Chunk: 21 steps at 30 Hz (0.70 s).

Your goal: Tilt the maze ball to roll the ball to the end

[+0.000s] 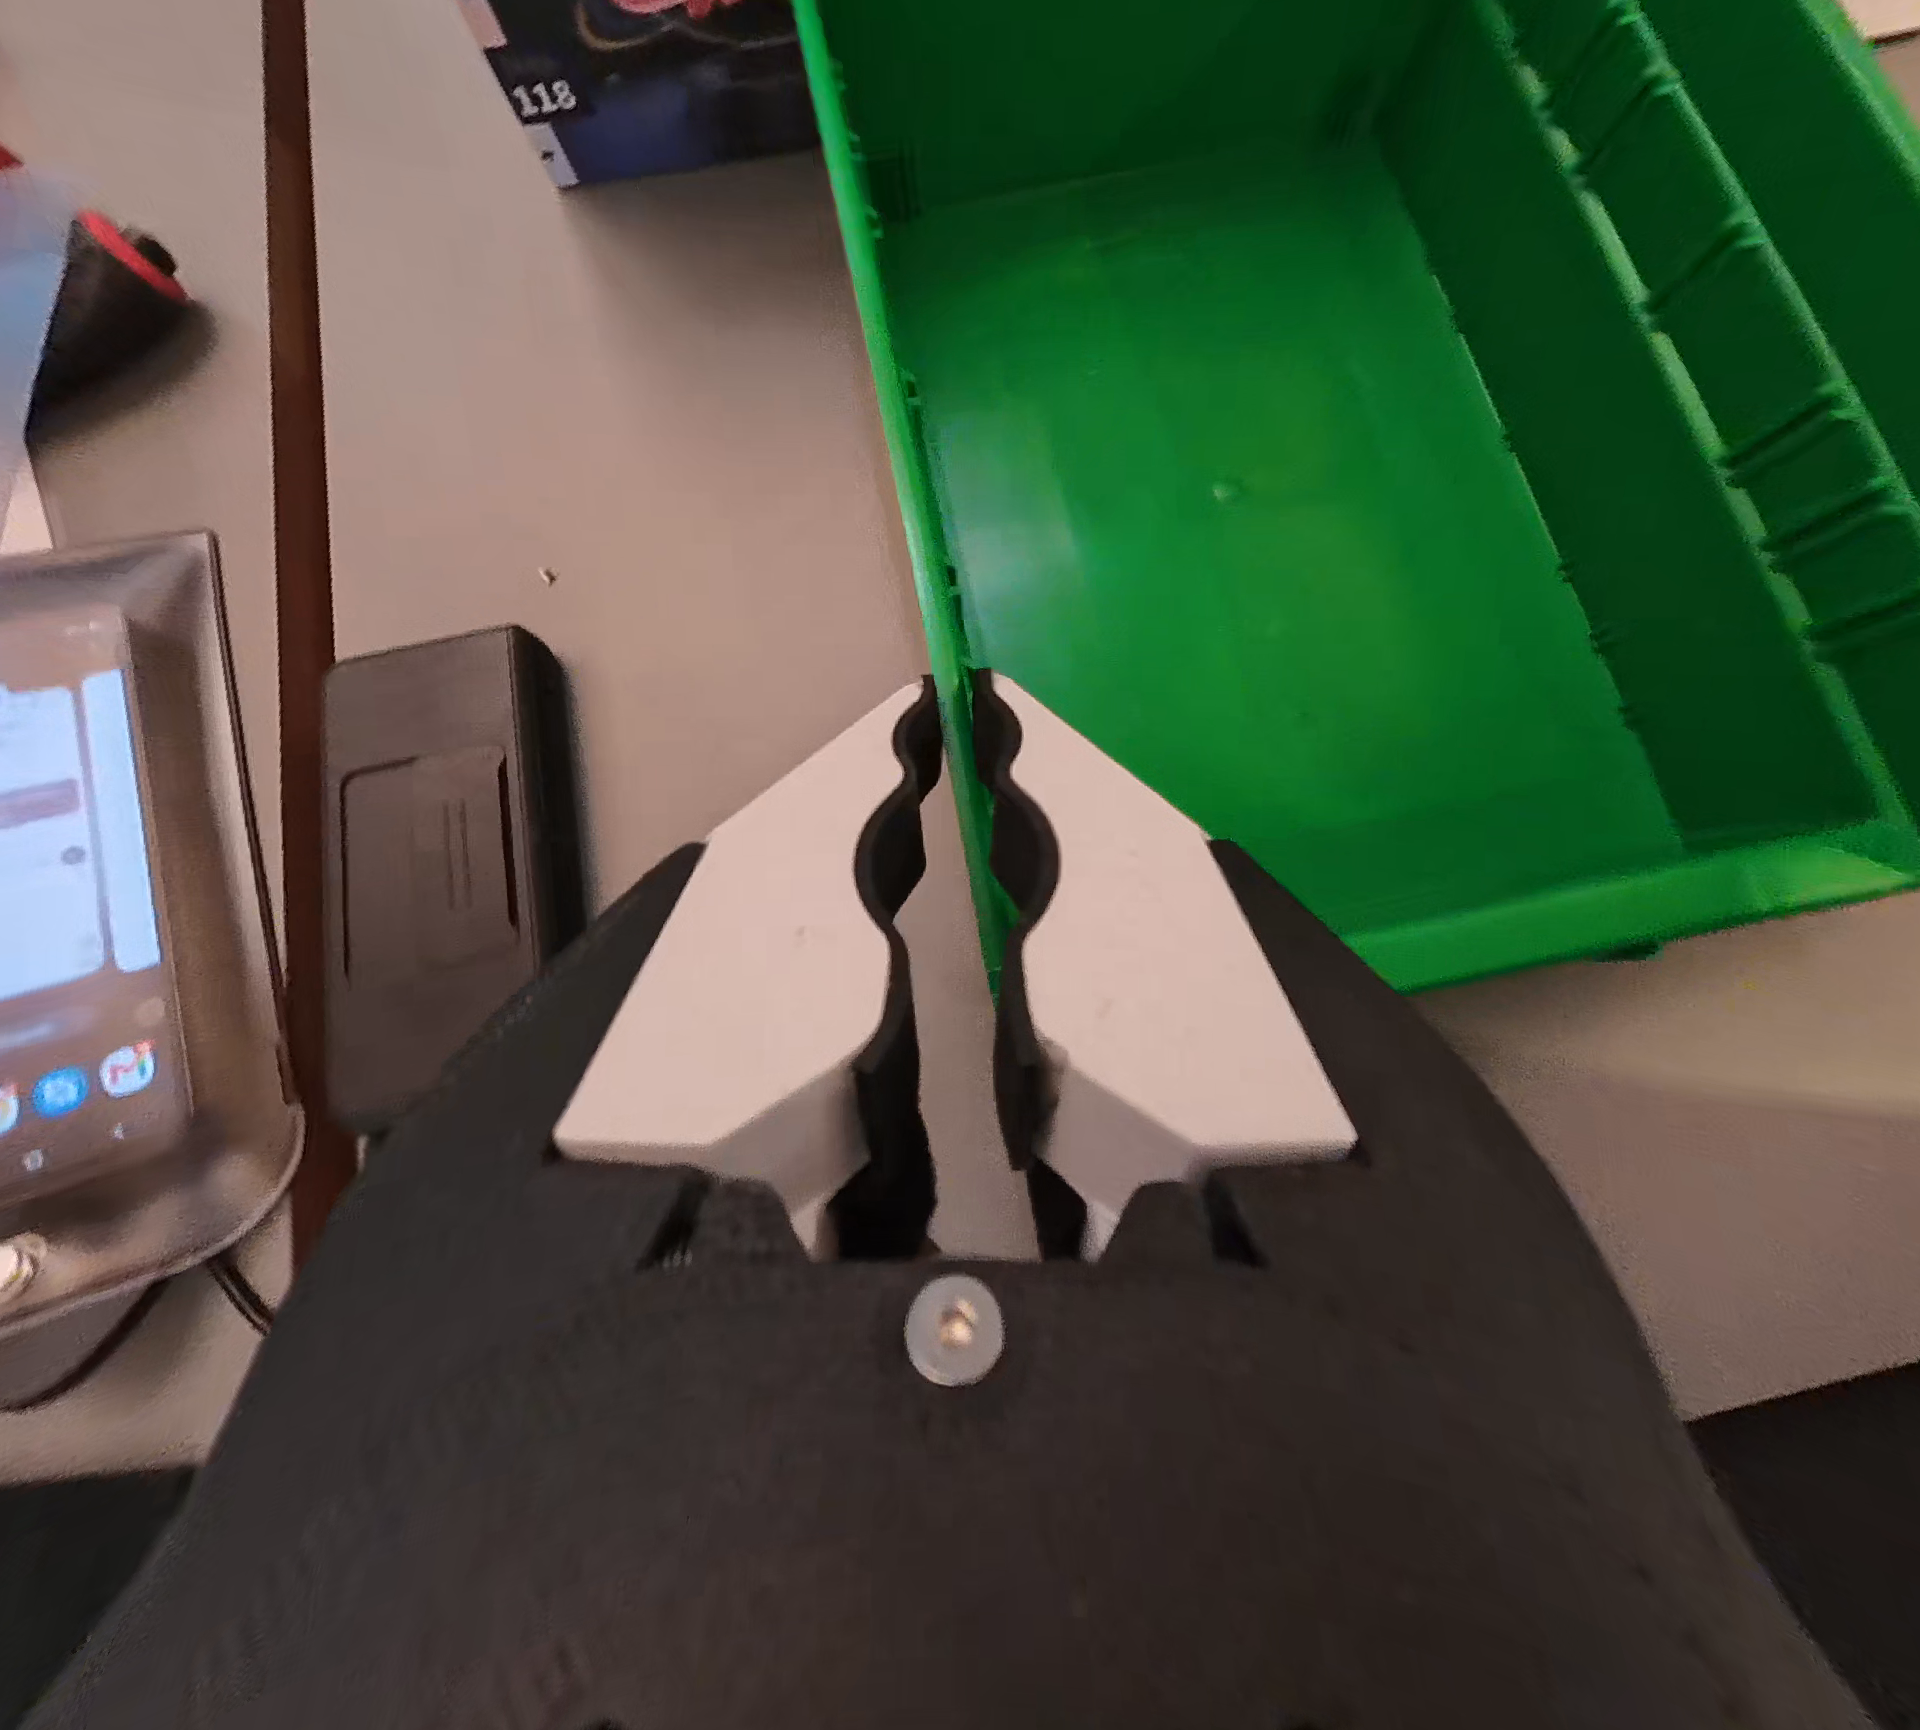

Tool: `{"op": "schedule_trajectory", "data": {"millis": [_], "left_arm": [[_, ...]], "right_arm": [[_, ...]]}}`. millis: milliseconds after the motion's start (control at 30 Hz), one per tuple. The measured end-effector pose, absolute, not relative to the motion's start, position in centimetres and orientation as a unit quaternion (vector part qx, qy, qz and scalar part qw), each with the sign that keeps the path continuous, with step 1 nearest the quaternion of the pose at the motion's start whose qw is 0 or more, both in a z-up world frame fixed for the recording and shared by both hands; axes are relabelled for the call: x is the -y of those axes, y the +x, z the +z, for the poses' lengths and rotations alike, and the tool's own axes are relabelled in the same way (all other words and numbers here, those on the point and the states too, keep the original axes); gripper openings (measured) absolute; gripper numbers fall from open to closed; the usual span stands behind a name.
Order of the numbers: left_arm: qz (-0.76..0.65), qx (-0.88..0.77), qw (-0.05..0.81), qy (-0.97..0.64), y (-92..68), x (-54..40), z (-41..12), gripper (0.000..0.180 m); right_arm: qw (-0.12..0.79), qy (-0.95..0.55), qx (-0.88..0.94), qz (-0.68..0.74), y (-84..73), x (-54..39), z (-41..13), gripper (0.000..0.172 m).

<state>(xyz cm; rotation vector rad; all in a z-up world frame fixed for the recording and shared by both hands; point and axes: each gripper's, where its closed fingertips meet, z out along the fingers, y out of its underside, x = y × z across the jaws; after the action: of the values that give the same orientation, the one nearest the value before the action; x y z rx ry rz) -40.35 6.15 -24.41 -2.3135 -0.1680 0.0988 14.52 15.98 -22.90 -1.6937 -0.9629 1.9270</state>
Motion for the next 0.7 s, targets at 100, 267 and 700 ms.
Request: {"op": "schedule_trajectory", "data": {"millis": [100,267,700], "left_arm": [[0.034,0.018,0.403,-0.914,-39.3,-7.4,-24.3,0.004],[0.004,-0.089,0.404,-0.910,-36.7,-10.0,-24.4,0.004],[-0.117,-0.326,0.377,-0.859,-27.0,-20.8,-24.3,0.004]], "right_arm": [[0.198,-0.606,0.344,0.690,14.5,-16.0,-22.9,0.007],[0.198,-0.606,0.344,0.690,14.5,-16.0,-22.9,0.006],[0.197,-0.605,0.347,0.689,14.5,-15.9,-22.9,0.006]]}}
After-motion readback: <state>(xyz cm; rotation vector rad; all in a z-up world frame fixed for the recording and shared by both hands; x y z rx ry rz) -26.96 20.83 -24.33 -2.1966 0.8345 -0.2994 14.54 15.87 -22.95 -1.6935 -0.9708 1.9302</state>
